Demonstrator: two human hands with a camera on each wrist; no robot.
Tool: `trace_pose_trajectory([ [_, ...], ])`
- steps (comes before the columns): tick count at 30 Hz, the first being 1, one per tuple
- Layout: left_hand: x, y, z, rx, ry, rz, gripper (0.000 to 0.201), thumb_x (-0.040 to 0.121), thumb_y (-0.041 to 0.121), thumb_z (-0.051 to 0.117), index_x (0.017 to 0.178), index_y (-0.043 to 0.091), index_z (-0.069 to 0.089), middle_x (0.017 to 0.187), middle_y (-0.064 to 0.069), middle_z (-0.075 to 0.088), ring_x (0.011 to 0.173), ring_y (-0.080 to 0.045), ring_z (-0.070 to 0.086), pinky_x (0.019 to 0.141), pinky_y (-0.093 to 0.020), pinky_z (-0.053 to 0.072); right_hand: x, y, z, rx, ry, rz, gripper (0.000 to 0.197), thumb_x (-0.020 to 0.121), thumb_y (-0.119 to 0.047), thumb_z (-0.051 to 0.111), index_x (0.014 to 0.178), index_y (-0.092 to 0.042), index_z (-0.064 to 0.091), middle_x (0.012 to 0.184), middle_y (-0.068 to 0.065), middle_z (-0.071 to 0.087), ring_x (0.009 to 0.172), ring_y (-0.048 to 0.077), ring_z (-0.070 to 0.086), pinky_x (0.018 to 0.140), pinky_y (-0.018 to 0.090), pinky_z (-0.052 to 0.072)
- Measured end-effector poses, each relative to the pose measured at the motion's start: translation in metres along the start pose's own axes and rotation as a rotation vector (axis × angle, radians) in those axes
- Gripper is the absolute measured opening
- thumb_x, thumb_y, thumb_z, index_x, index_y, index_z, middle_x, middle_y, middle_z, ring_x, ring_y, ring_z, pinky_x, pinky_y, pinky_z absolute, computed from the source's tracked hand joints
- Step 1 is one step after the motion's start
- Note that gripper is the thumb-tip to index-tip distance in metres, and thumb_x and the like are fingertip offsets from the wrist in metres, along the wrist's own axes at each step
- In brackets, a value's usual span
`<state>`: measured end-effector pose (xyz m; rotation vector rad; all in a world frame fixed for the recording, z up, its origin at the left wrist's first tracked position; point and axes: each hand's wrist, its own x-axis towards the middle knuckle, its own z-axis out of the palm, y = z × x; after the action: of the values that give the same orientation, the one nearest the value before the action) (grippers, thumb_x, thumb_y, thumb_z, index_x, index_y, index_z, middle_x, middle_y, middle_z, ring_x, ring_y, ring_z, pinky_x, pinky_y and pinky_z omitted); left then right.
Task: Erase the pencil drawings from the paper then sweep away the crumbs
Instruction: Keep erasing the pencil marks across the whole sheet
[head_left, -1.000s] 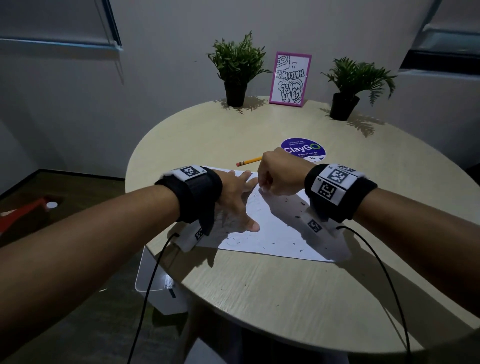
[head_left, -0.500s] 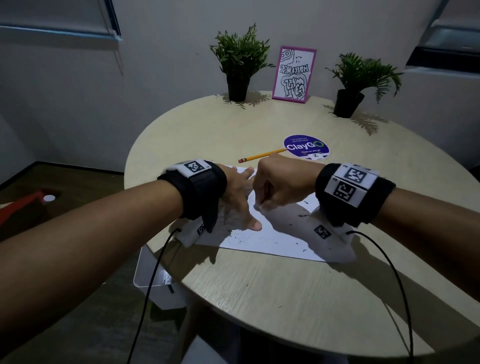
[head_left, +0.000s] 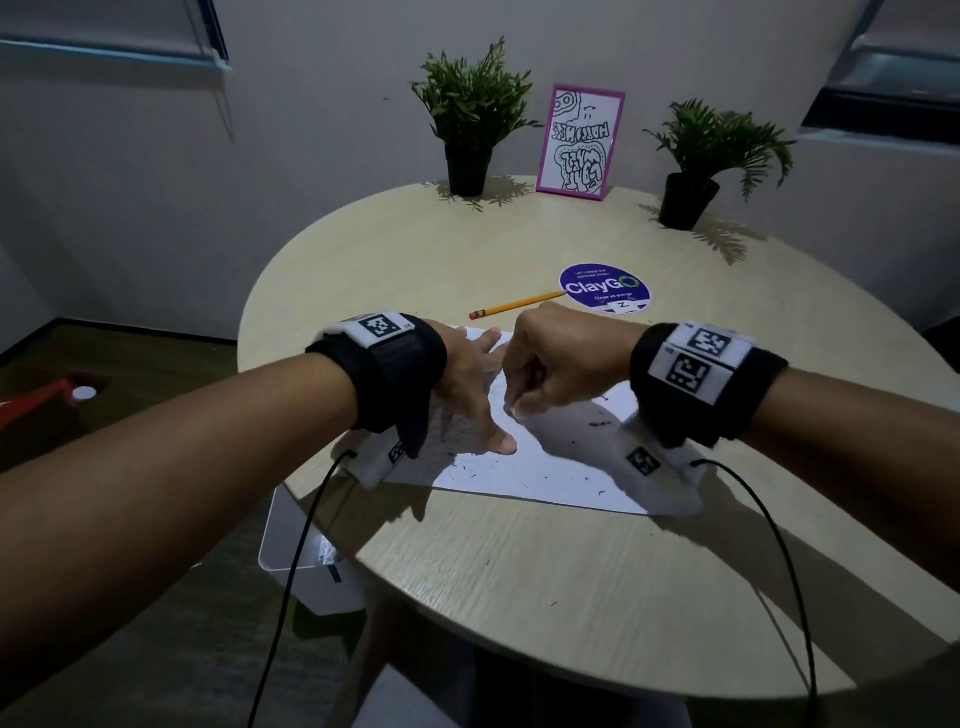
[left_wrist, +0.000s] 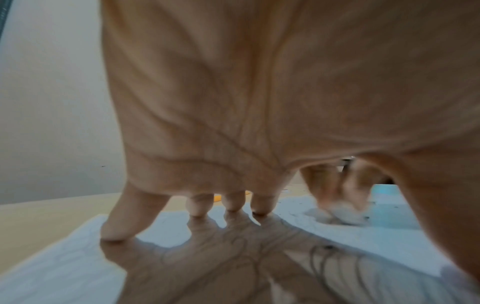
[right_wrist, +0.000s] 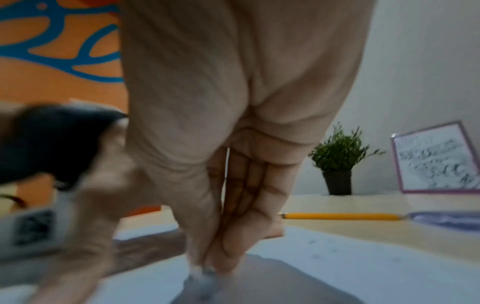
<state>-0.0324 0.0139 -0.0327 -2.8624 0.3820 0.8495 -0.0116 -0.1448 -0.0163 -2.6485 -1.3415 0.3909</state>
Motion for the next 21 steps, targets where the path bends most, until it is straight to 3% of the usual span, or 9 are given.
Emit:
trace_pose_trajectory([
  [3, 0.002, 0.0, 0.001, 0.002, -0.007, -0.016, 0.124, 0.066, 0.088, 0.058, 0.154, 0.042, -0.016, 0.161, 0.017, -0.024, 0.153, -0.021, -0.012, 0.119, -0.055, 0.011, 0.017, 0.014, -0.008, -0.075, 0.119, 0.086, 0.004, 0.078, -0.016, 0.081, 0.082, -0.015, 0.081, 0.072, -0.002, 0.075, 0.069, 0.007, 0.066, 0.071, 0.028, 0.055],
  [6, 0.003, 0.0, 0.001, 0.018, -0.014, -0.025, 0.126, 0.066, 0.088, 0.057, 0.154, 0.039, -0.02, 0.162, 0.016, -0.025, 0.153, -0.022, -0.013, 0.119, -0.055, 0.011, 0.022, 0.018, -0.005, -0.105, 0.186, 0.128, 0.002, 0.079, -0.012, 0.08, 0.08, -0.011, 0.08, 0.072, 0.001, 0.074, 0.074, 0.016, 0.067, 0.072, 0.035, 0.057],
  [8, -0.002, 0.002, -0.001, 0.018, -0.012, -0.003, 0.121, 0.069, 0.086, 0.058, 0.155, 0.041, -0.013, 0.163, 0.014, -0.022, 0.153, -0.023, -0.012, 0.119, -0.055, 0.01, 0.014, 0.01, 0.001, -0.093, 0.163, 0.087, 0.002, 0.078, -0.012, 0.08, 0.078, -0.011, 0.078, 0.069, 0.0, 0.073, 0.067, 0.012, 0.066, 0.068, 0.034, 0.058],
  [12, -0.01, 0.004, -0.003, -0.008, -0.011, 0.019, 0.11, 0.073, 0.079, 0.062, 0.155, 0.044, -0.003, 0.164, 0.012, -0.018, 0.153, -0.024, -0.011, 0.119, -0.055, 0.009, -0.003, -0.005, 0.002, 0.005, -0.023, -0.006, 0.003, 0.079, -0.015, 0.081, 0.079, -0.014, 0.079, 0.07, -0.008, 0.073, 0.068, 0.0, 0.065, 0.061, 0.015, 0.05],
  [14, -0.008, 0.004, -0.003, 0.015, -0.007, 0.008, 0.114, 0.072, 0.082, 0.06, 0.156, 0.042, -0.006, 0.164, 0.013, -0.02, 0.153, -0.024, -0.01, 0.119, -0.056, 0.01, 0.006, 0.004, -0.004, -0.015, 0.02, 0.031, 0.003, 0.078, -0.016, 0.081, 0.08, -0.014, 0.08, 0.071, -0.007, 0.074, 0.067, 0.002, 0.065, 0.065, 0.019, 0.052],
  [17, -0.007, 0.005, -0.002, 0.031, -0.007, -0.005, 0.122, 0.073, 0.082, 0.059, 0.155, 0.036, -0.018, 0.163, 0.013, -0.023, 0.153, -0.024, -0.01, 0.12, -0.054, 0.01, 0.02, 0.018, -0.01, -0.101, 0.153, 0.12, 0.003, 0.079, -0.012, 0.08, 0.081, -0.01, 0.08, 0.073, 0.001, 0.075, 0.07, 0.012, 0.067, 0.073, 0.033, 0.057],
  [21, -0.008, 0.005, -0.002, 0.024, -0.01, 0.009, 0.117, 0.073, 0.082, 0.059, 0.157, 0.038, -0.01, 0.163, 0.013, -0.021, 0.153, -0.025, -0.011, 0.119, -0.055, 0.011, 0.01, 0.005, 0.002, -0.109, 0.177, 0.078, 0.003, 0.079, -0.012, 0.079, 0.078, -0.009, 0.078, 0.072, 0.0, 0.074, 0.07, 0.014, 0.068, 0.066, 0.027, 0.054],
])
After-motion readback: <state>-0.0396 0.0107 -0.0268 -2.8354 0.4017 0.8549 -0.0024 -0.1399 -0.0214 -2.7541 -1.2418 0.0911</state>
